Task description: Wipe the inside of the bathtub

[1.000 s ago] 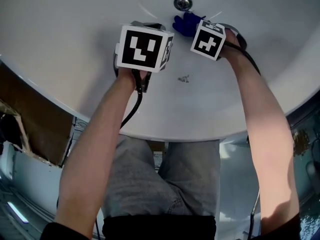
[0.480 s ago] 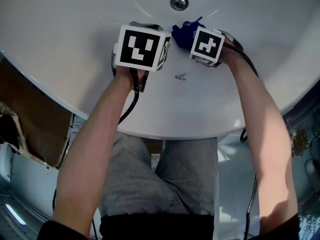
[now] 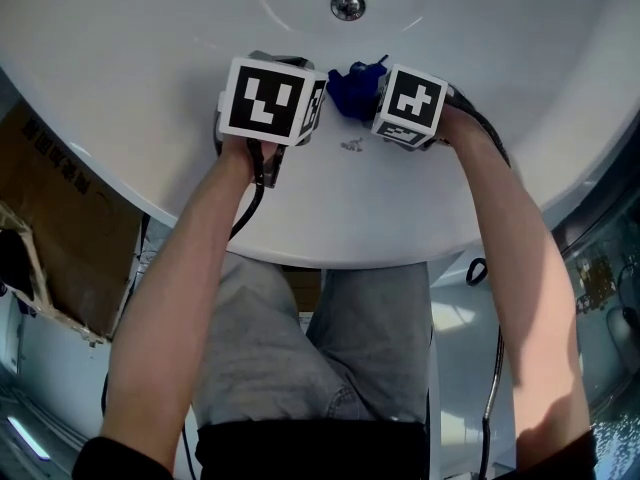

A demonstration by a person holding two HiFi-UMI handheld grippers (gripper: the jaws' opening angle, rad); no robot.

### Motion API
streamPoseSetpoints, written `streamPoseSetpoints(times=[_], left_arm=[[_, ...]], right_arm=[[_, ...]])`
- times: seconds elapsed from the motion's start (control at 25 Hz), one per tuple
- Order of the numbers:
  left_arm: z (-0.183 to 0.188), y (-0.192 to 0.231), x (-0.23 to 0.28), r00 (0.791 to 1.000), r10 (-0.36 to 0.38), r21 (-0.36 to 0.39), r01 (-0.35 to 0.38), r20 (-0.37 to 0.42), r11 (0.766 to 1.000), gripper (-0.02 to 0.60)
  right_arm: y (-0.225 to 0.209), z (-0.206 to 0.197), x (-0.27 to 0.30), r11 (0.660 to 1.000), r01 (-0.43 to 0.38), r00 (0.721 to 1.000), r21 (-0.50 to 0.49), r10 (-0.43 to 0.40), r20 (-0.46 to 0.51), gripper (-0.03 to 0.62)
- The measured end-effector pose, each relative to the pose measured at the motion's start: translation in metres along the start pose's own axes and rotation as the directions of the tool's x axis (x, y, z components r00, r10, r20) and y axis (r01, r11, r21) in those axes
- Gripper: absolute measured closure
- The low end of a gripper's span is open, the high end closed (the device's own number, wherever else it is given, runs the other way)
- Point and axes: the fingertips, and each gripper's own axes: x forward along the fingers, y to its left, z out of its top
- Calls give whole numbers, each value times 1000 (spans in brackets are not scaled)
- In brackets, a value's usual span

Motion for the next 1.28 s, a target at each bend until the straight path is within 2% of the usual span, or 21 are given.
streamPoseSetpoints(times=[0.24,0.64,0.92,1.28], left_arm=[[-2,3,-17,999,24,-40,-22,35,999,580],[-19,-12,-40,999,25,-8,-24,37,1000,580],[-21,-22,-64,998,32,19,-33,60,999,580],[-27,-46,-111,994,14,37,-18,110,999,580]], right_arm=[[30,2,-7,998,-42,998,38,40,51,576],[85,8,-17,992,-118,985,45,111,130,576],[124,15,-28,977,-186,960,102,158,232,576],[187,25,-40,976,-202,957,81,179,229,576]])
